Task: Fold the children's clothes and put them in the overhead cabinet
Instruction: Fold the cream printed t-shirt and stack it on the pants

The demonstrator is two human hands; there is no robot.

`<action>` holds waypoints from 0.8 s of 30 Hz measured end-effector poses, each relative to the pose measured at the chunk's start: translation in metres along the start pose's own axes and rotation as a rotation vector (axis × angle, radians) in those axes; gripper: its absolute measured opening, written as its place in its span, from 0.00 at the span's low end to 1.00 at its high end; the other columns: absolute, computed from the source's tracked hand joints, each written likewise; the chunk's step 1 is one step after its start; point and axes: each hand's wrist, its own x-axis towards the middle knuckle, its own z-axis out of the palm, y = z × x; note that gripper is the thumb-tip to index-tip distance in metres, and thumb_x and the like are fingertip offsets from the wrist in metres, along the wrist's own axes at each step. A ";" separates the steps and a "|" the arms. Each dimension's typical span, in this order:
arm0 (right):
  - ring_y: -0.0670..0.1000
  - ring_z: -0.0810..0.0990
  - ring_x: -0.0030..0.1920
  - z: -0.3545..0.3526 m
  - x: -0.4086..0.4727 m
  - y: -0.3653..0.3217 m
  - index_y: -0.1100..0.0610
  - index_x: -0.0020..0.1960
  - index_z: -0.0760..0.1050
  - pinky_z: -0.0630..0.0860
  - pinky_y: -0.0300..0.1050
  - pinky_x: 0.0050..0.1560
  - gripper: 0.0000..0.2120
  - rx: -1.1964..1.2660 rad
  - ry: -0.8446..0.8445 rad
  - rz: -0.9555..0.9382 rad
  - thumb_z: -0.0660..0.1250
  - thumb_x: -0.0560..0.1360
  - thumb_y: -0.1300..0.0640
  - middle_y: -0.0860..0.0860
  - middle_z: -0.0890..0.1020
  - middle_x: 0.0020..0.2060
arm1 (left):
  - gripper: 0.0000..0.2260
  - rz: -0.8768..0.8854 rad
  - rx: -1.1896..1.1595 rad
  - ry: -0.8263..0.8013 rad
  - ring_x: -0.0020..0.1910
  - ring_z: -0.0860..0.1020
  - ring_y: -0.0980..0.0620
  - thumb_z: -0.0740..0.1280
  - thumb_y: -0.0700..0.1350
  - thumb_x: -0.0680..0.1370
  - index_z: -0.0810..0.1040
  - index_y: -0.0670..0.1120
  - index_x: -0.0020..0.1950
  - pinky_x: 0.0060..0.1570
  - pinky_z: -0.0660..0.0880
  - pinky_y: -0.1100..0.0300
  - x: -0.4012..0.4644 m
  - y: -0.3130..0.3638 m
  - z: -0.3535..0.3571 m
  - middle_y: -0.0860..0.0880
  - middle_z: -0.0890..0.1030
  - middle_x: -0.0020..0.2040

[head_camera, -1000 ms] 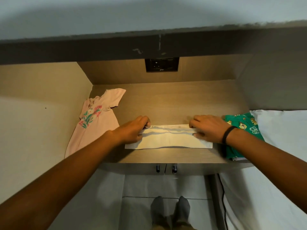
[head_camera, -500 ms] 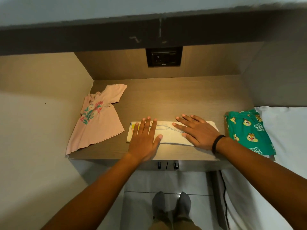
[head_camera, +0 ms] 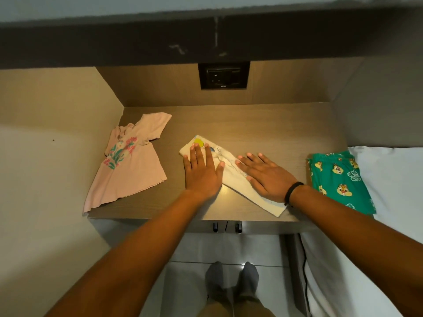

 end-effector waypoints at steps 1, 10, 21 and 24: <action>0.52 0.45 0.83 0.004 -0.002 -0.012 0.49 0.84 0.45 0.40 0.53 0.82 0.28 0.024 0.055 0.112 0.43 0.86 0.45 0.50 0.50 0.83 | 0.35 0.075 0.029 -0.011 0.85 0.36 0.41 0.40 0.65 0.85 0.38 0.48 0.86 0.81 0.35 0.39 0.012 -0.006 -0.005 0.39 0.38 0.86; 0.53 0.39 0.82 0.004 0.023 -0.070 0.51 0.84 0.45 0.40 0.56 0.82 0.28 0.234 0.241 0.414 0.45 0.86 0.46 0.49 0.46 0.83 | 0.33 -0.018 -0.120 -0.018 0.86 0.43 0.42 0.43 0.64 0.86 0.43 0.49 0.87 0.81 0.38 0.40 -0.018 0.006 -0.006 0.43 0.45 0.87; 0.54 0.45 0.83 0.008 0.050 -0.040 0.48 0.84 0.46 0.43 0.57 0.82 0.29 0.082 0.135 0.322 0.44 0.86 0.42 0.49 0.50 0.84 | 0.32 0.236 -0.001 0.056 0.86 0.48 0.42 0.46 0.64 0.86 0.48 0.50 0.87 0.83 0.46 0.39 0.011 -0.023 -0.007 0.45 0.51 0.87; 0.53 0.50 0.83 -0.002 0.014 -0.048 0.50 0.83 0.56 0.48 0.56 0.81 0.29 0.215 0.212 0.184 0.49 0.85 0.40 0.51 0.57 0.82 | 0.31 0.428 -0.075 0.121 0.85 0.54 0.43 0.49 0.63 0.87 0.57 0.48 0.86 0.82 0.53 0.39 -0.037 -0.032 -0.010 0.45 0.59 0.86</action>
